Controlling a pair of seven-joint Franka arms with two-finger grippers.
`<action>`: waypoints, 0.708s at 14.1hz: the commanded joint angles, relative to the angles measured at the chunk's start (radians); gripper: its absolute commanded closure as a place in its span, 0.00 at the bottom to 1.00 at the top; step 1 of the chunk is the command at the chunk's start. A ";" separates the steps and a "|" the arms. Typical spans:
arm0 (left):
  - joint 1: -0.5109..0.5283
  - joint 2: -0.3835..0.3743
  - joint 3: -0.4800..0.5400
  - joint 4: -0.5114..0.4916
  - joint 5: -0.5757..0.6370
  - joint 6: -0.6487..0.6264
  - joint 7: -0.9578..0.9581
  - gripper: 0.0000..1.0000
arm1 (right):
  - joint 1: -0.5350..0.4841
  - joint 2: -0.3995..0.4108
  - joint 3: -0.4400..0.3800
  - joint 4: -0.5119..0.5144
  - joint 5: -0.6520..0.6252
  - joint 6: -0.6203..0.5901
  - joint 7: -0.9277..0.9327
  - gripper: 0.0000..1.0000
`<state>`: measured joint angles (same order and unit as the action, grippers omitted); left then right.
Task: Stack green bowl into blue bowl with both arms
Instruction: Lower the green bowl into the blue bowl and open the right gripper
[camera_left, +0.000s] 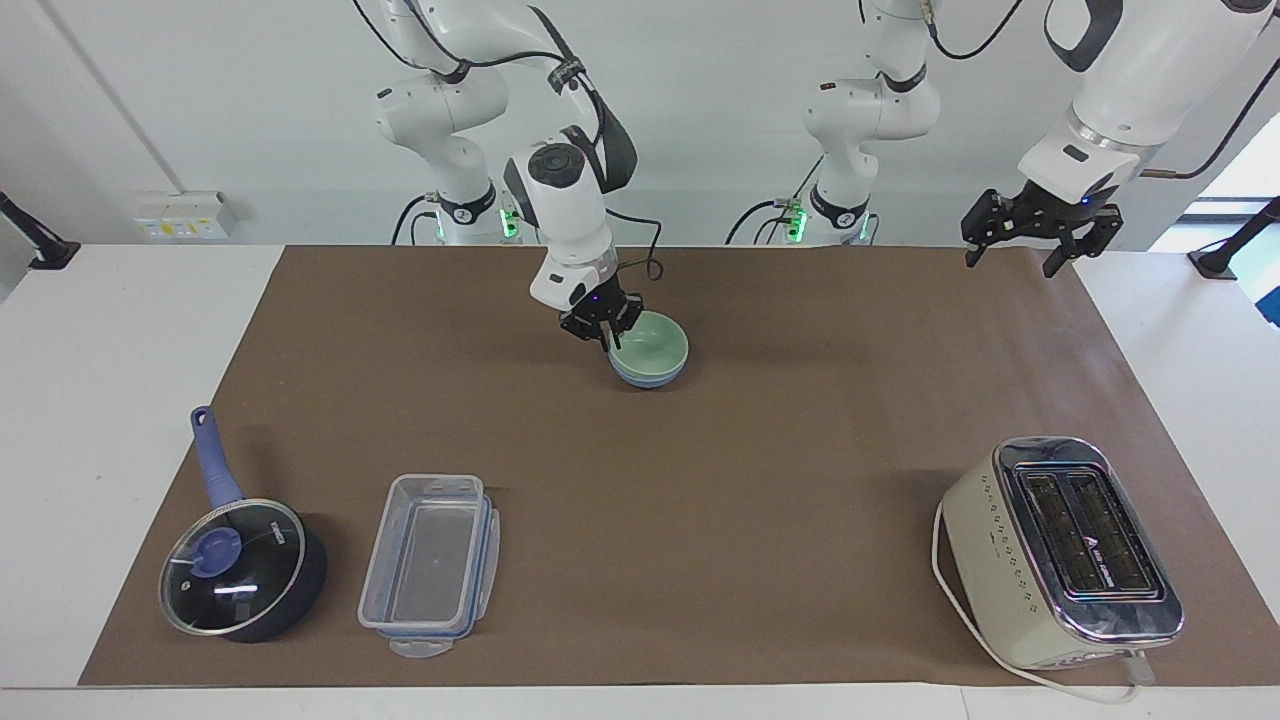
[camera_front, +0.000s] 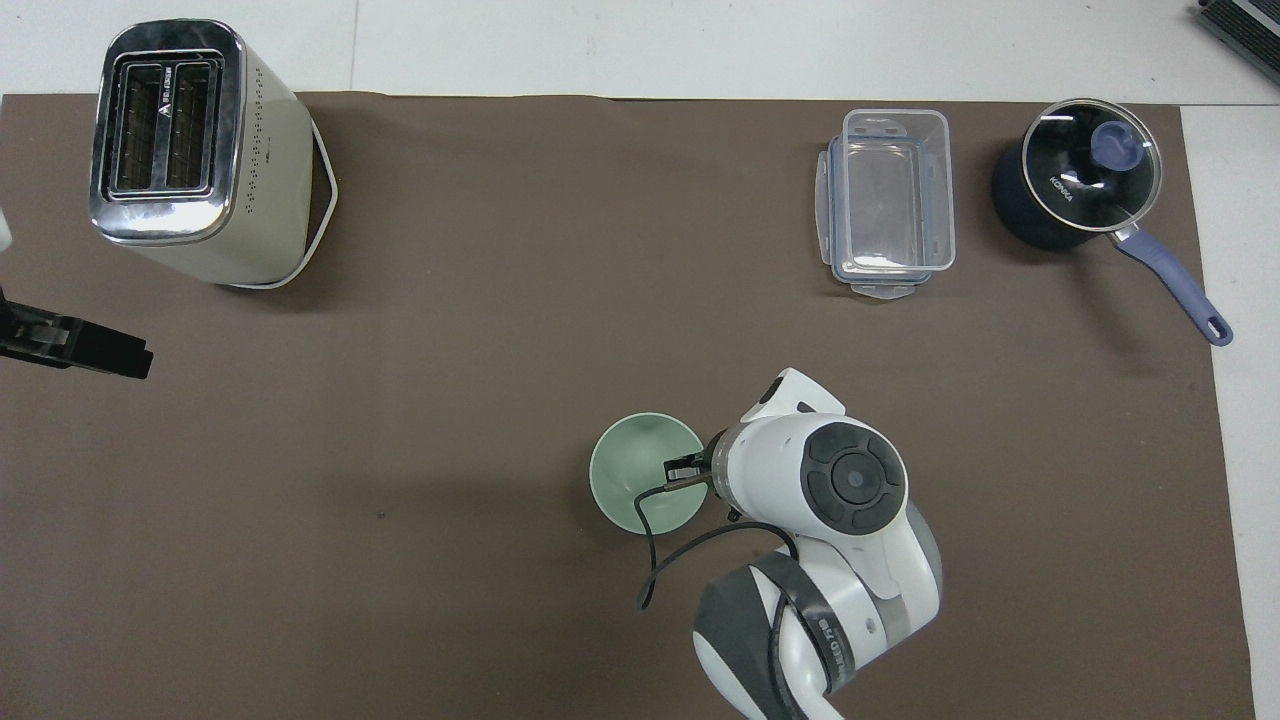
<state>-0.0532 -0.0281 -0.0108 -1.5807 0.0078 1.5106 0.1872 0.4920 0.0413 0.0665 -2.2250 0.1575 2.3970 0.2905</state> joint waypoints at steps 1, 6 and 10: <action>0.013 -0.021 -0.008 -0.019 0.004 -0.006 0.008 0.00 | -0.012 -0.020 -0.007 0.033 0.017 -0.034 -0.014 0.00; 0.013 -0.021 -0.008 -0.019 0.004 -0.006 0.008 0.00 | -0.117 -0.061 -0.013 0.152 -0.065 -0.214 -0.002 0.00; 0.013 -0.021 -0.008 -0.019 0.004 -0.006 0.008 0.00 | -0.231 -0.093 -0.013 0.269 -0.090 -0.364 -0.004 0.00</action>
<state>-0.0532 -0.0281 -0.0108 -1.5807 0.0078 1.5106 0.1872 0.3147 -0.0365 0.0469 -2.0100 0.0864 2.1034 0.2907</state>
